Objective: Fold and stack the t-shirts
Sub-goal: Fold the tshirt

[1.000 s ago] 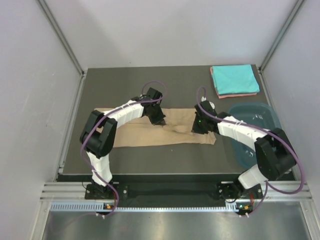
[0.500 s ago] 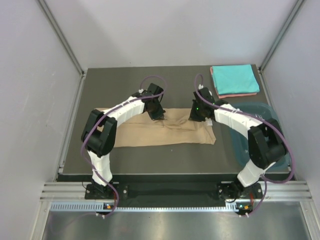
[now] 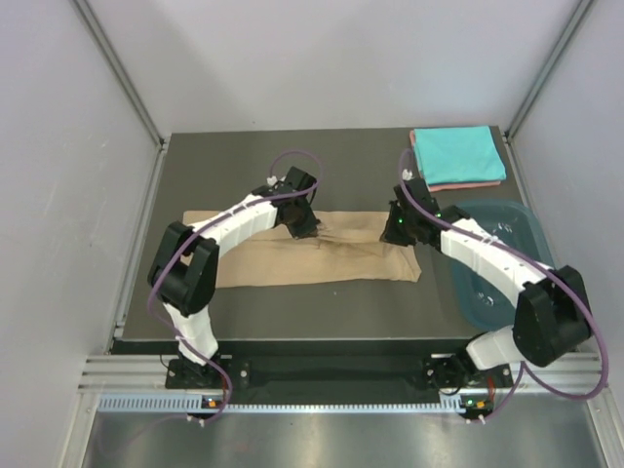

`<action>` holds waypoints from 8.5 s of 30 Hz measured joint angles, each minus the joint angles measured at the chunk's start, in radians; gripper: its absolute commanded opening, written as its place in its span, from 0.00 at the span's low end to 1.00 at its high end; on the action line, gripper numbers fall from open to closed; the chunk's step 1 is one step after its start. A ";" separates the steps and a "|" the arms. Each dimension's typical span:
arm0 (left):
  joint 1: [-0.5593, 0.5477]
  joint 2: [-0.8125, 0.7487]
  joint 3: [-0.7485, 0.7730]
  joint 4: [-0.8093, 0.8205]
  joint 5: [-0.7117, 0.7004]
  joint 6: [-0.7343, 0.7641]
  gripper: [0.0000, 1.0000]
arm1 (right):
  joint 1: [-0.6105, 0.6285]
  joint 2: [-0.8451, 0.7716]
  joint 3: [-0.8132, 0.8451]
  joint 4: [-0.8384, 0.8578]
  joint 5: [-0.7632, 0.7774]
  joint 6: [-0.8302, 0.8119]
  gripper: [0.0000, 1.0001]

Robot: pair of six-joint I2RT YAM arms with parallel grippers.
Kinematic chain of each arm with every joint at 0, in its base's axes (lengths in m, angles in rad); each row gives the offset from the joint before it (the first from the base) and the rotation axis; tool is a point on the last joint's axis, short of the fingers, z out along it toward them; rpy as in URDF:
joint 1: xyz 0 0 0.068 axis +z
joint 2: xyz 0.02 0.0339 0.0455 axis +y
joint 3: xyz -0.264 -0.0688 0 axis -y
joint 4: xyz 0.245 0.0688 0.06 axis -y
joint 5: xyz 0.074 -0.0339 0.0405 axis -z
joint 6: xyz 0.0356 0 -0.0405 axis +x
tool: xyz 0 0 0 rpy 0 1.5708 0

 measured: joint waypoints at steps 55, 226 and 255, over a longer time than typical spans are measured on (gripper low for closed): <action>-0.048 0.219 0.393 -0.152 -0.106 0.246 0.35 | -0.063 0.066 -0.062 0.053 -0.090 0.039 0.30; 0.420 -0.363 -0.251 -0.088 -0.201 0.265 0.34 | -0.165 0.731 0.692 -0.402 0.232 0.565 0.38; 0.298 -0.513 -0.484 -0.100 0.089 0.417 0.33 | -0.223 1.056 1.089 0.208 -0.018 -0.019 0.48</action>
